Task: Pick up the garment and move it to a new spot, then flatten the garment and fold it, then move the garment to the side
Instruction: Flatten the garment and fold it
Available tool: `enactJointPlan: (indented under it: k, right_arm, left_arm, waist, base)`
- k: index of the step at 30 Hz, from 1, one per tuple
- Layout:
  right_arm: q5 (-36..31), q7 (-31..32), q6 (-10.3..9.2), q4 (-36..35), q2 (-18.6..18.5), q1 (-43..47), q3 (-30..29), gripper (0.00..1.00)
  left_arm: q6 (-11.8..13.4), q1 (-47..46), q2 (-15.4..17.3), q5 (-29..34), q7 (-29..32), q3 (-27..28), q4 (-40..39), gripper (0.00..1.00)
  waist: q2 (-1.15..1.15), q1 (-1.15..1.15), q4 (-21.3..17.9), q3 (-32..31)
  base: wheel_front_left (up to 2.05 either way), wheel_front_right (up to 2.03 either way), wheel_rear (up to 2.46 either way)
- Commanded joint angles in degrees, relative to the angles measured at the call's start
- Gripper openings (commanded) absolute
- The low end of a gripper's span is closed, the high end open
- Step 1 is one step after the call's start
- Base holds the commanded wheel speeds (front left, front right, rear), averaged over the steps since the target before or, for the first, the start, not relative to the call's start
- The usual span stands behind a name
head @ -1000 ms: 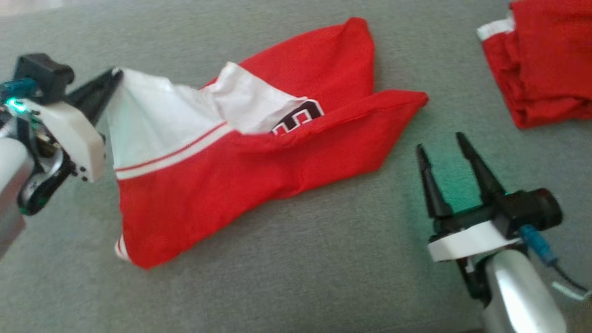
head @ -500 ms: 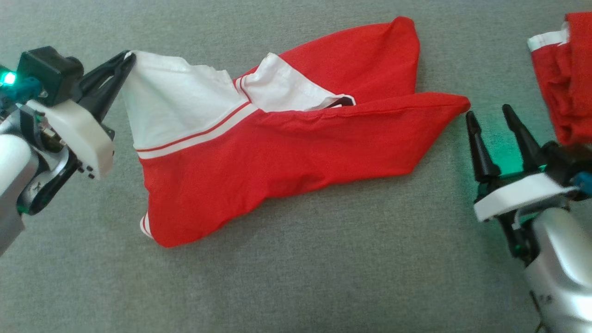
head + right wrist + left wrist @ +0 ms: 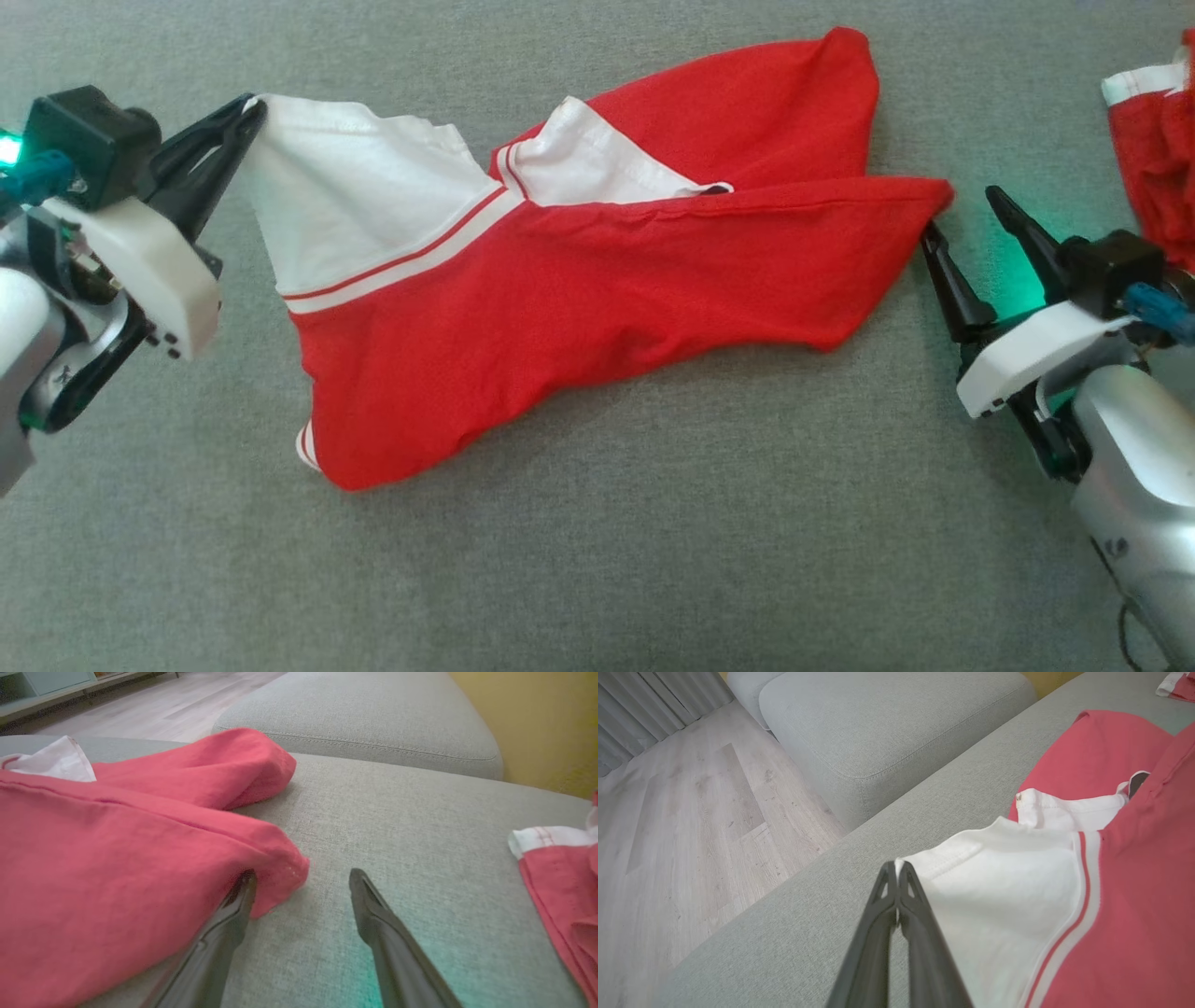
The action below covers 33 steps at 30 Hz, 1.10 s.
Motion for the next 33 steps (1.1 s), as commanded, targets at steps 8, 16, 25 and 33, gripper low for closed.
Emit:
enactJointPlan:
  k: [8, 16, 25, 33]
  right_arm:
    - [1.1, -0.2, -0.04, 1.0, -3.8, -3.4, 7.9, 0.47]
    - [5.1, -0.2, -0.04, 3.7, -5.2, -6.4, 14.5, 0.0]
    - [12.9, -0.2, -0.04, 0.0, -5.6, -1.8, 6.5, 1.0]
    - [32.6, 2.4, -0.04, -5.8, -4.9, 0.8, 7.7, 1.0]
  left_arm:
    - [0.5, -2.6, 3.2, 0.9, 0.1, 2.4, -1.6, 0.0]
    - [1.0, -1.8, 3.7, 1.6, -0.9, 2.0, -1.6, 0.0]
    - [4.1, 1.3, 8.4, 1.0, -3.3, 3.1, -4.8, 0.0]
    - [5.4, 3.1, 10.1, 0.0, -3.3, 3.1, -7.4, 0.0]
  waist:
    - [0.0, 0.0, 0.8, -0.2]
    - [0.0, 0.0, 1.5, -1.2]
    - [0.0, 0.0, 1.8, -3.4]
    - [0.0, 0.0, 2.7, -3.5]
  base:
    - [0.0, 0.0, 0.0]
    - [0.0, 0.0, 0.0]
    - [0.0, 0.0, 0.0]
    - [0.0, 0.0, 0.0]
